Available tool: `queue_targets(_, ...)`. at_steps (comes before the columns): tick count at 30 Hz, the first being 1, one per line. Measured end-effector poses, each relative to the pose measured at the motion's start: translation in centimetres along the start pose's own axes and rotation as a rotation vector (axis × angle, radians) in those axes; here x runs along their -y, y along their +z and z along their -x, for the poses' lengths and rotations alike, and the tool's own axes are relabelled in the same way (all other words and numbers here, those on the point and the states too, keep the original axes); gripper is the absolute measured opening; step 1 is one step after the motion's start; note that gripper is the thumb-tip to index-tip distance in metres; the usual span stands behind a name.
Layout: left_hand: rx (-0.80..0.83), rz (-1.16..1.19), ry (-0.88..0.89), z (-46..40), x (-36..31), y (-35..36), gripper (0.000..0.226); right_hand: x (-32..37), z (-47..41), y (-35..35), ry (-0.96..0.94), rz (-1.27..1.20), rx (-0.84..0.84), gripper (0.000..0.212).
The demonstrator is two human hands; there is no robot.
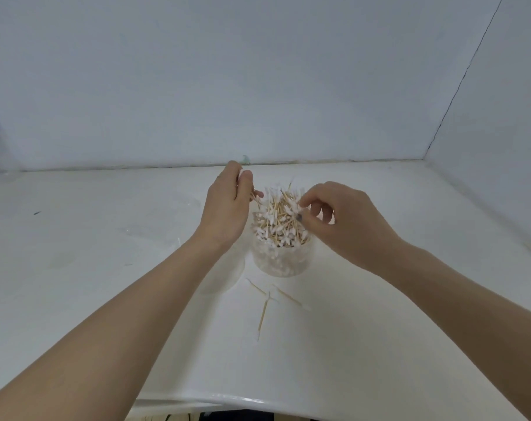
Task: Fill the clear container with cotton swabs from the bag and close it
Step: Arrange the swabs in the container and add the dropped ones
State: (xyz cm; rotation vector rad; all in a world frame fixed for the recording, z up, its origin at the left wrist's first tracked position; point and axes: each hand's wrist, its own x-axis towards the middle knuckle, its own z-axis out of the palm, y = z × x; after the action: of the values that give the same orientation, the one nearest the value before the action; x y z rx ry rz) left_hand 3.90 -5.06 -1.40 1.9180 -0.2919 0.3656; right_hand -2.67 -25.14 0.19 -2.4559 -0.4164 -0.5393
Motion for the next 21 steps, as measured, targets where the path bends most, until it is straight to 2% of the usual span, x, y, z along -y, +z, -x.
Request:
queue_targets(3, -0.099, 0.104, -0.044, -0.4, -0.4, -0.3, 0.03, -0.2, 1.0, 0.8, -0.015, -0.017, 0.057, 0.01)
queue_targets(6, -0.133, 0.149, -0.043, -0.8, -0.7, -0.7, 0.026, -0.3, 1.5, 1.6, 0.024, -0.061, 0.015, 0.013)
queue_targets(9, -0.129, 0.114, -0.009, -0.7, -0.9, -0.4, 0.023, 0.2, 1.2, 1.9, 0.06, -0.146, -0.048, 0.013)
queue_targets(13, -0.076, 0.102, -0.007, -0.3, -0.9, 0.7, 0.027, 0.7, 0.6, 2.3, -0.066, -0.075, -0.032, 0.015)
queue_targets(17, -0.081, 0.144, -0.092, 0.4, -0.3, 2.2, 0.028, 0.5, 1.4, 2.9, -0.146, 0.003, 0.008, 0.016)
queue_targets(21, -0.064, 0.198, -0.141, 1.2, -0.6, 3.3, 0.027, 0.7, 1.6, 1.9, -0.106, -0.07, -0.011, 0.02)
